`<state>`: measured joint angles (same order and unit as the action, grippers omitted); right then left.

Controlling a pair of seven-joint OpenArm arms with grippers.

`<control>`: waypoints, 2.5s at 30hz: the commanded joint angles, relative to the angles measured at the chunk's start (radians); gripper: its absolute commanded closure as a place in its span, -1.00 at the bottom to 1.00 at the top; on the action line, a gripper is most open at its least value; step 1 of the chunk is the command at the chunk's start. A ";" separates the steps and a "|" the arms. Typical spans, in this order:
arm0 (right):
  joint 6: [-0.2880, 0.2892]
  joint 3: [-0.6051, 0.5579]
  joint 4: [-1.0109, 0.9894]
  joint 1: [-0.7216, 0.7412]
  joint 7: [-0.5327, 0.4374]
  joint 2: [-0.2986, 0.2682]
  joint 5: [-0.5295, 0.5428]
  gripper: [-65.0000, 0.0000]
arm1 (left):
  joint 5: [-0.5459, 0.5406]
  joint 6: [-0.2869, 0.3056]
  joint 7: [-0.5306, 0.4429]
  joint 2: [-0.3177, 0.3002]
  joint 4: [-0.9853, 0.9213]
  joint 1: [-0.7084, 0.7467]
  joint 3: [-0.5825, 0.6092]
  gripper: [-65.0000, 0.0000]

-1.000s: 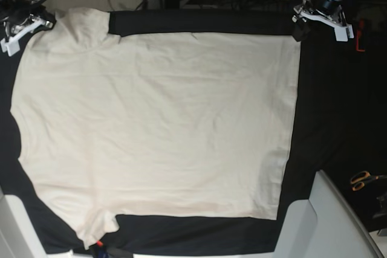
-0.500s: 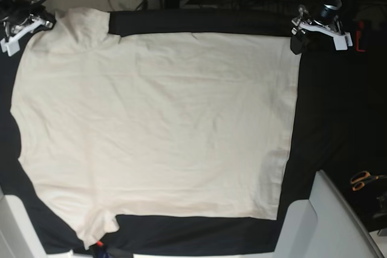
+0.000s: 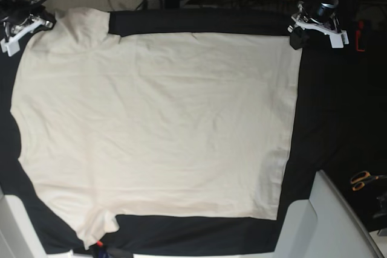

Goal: Fold the T-shirt properly
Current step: 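Lift the grasped edge and fold it over the shirt body with both grippers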

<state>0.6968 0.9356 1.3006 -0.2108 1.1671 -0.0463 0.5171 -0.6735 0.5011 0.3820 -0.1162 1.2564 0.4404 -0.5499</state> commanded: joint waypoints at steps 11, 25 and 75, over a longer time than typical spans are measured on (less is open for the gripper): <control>0.001 -0.002 0.010 0.003 0.003 -0.008 -0.002 0.99 | -0.002 0.008 0.005 -0.006 0.012 -0.005 -0.002 1.00; 0.001 -0.068 0.208 0.007 0.078 -0.027 -0.001 0.99 | -0.002 0.005 0.124 -0.006 0.256 0.022 -0.009 1.00; 0.001 -0.247 -0.160 0.432 -0.008 -0.304 -0.005 0.99 | 0.005 -0.173 0.162 -0.026 0.309 -0.246 0.096 1.00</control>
<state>0.6964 0.6849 1.1275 0.2077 1.1694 -0.3252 0.4980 -0.6556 0.3210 0.5667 -0.1238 1.5448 0.2012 -0.4488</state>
